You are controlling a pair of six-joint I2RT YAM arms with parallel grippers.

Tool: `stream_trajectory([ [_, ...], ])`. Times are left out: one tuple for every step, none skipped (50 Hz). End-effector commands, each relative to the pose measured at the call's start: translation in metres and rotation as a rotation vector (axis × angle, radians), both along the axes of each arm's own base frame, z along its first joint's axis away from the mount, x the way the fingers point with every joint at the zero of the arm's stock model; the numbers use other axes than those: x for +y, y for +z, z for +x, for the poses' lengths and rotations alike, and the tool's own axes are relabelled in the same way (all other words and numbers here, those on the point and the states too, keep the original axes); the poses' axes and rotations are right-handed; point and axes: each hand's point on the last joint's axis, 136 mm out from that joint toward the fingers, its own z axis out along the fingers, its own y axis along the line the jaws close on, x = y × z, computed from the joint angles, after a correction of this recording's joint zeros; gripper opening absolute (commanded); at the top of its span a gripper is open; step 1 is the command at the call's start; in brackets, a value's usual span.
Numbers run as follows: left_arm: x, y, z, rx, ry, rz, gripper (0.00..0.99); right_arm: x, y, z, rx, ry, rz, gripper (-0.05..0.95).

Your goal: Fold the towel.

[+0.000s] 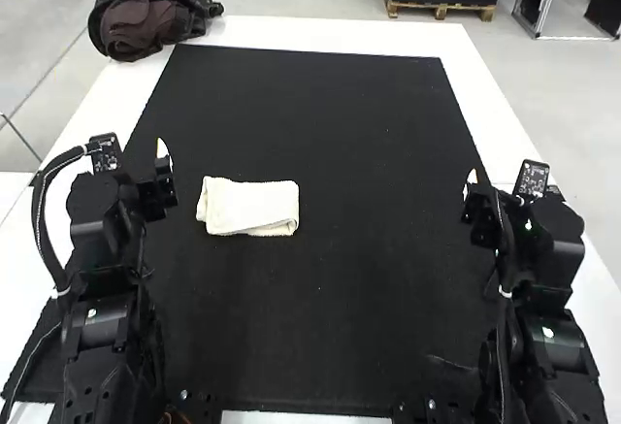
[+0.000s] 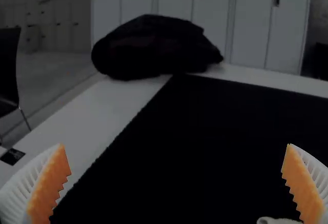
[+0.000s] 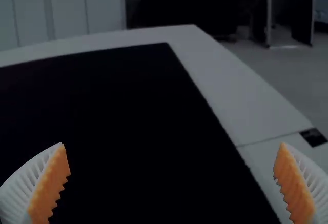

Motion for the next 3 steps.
stream_trajectory([
  [0.001, -0.0021, -0.0004, 0.005, 0.008, 0.001, 0.967, 0.0009, 0.0001, 0.0001, -0.009, 0.003, 0.017, 0.92],
  [0.0016, -0.0032, -0.0006, 0.009, 0.011, -0.001, 0.967, 0.0009, 0.0005, 0.0001, -0.009, 0.004, 0.016, 0.92],
  [0.0019, -0.0039, -0.0007, 0.012, 0.012, -0.002, 0.967, 0.0012, 0.0001, 0.0001, -0.009, 0.005, 0.017, 0.92],
])
